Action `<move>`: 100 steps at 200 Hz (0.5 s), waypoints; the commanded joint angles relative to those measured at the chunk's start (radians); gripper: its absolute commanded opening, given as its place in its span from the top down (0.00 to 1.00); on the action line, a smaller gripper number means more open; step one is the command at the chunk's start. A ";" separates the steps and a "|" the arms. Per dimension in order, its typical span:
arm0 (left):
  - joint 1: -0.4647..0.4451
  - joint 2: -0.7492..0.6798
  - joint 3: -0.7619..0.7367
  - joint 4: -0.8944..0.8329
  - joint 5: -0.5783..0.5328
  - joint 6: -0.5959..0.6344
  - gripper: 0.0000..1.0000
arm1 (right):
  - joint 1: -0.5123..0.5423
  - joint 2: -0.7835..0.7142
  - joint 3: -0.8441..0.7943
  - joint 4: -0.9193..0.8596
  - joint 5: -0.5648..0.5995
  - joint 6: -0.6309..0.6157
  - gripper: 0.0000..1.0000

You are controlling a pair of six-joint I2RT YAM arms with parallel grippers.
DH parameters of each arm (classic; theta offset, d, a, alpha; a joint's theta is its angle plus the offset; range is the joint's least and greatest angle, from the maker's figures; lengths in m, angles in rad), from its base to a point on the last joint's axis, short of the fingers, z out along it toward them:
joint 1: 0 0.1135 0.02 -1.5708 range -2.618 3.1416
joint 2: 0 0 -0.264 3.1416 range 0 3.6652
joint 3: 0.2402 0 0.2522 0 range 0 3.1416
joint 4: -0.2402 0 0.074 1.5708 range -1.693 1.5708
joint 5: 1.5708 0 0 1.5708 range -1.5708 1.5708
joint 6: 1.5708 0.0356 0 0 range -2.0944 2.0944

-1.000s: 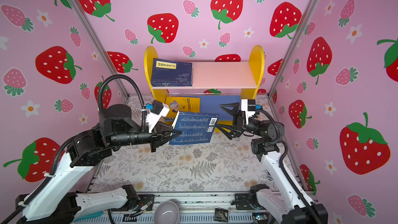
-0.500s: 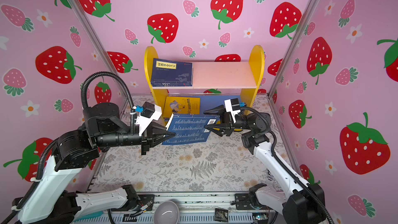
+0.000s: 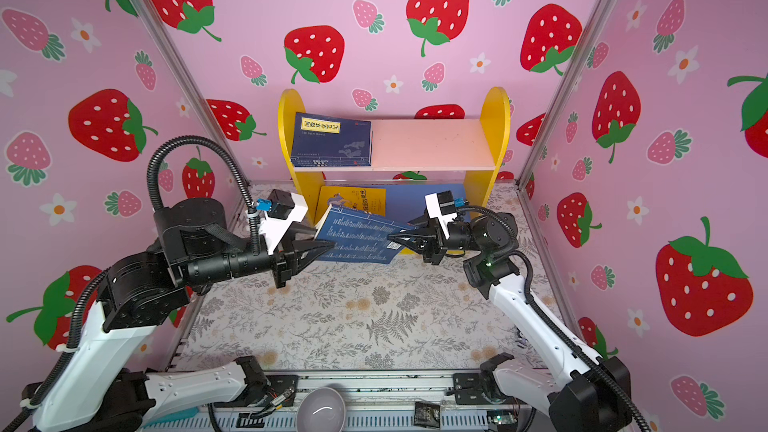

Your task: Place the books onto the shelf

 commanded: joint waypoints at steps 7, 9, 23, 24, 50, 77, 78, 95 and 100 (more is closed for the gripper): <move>0.001 -0.080 -0.055 0.182 -0.362 -0.104 0.15 | 0.010 -0.056 0.094 -0.312 0.252 -0.306 1.00; 0.001 -0.085 -0.062 0.191 -0.386 -0.119 0.13 | 0.013 -0.061 0.097 -0.333 0.285 -0.321 1.00; 0.001 -0.118 -0.106 0.220 -0.533 -0.203 0.06 | 0.038 -0.096 0.102 -0.378 0.429 -0.443 1.00; 0.002 -0.120 -0.108 0.220 -0.541 -0.210 0.06 | 0.040 -0.098 0.101 -0.379 0.433 -0.450 1.00; 0.005 -0.132 -0.073 0.115 -0.664 -0.363 0.04 | 0.116 -0.105 0.151 -0.402 0.563 -0.645 1.00; 0.007 -0.150 -0.018 0.042 -0.639 -0.459 0.03 | 0.251 -0.083 0.256 -0.424 0.710 -0.874 1.00; 0.007 -0.151 -0.017 0.039 -0.638 -0.462 0.03 | 0.256 -0.080 0.261 -0.424 0.715 -0.881 1.00; 0.007 -0.173 -0.004 0.035 -0.611 -0.506 0.03 | 0.338 -0.050 0.323 -0.425 0.806 -1.031 1.00; 0.007 -0.181 -0.002 0.038 -0.600 -0.517 0.03 | 0.367 -0.040 0.337 -0.424 0.841 -1.084 1.00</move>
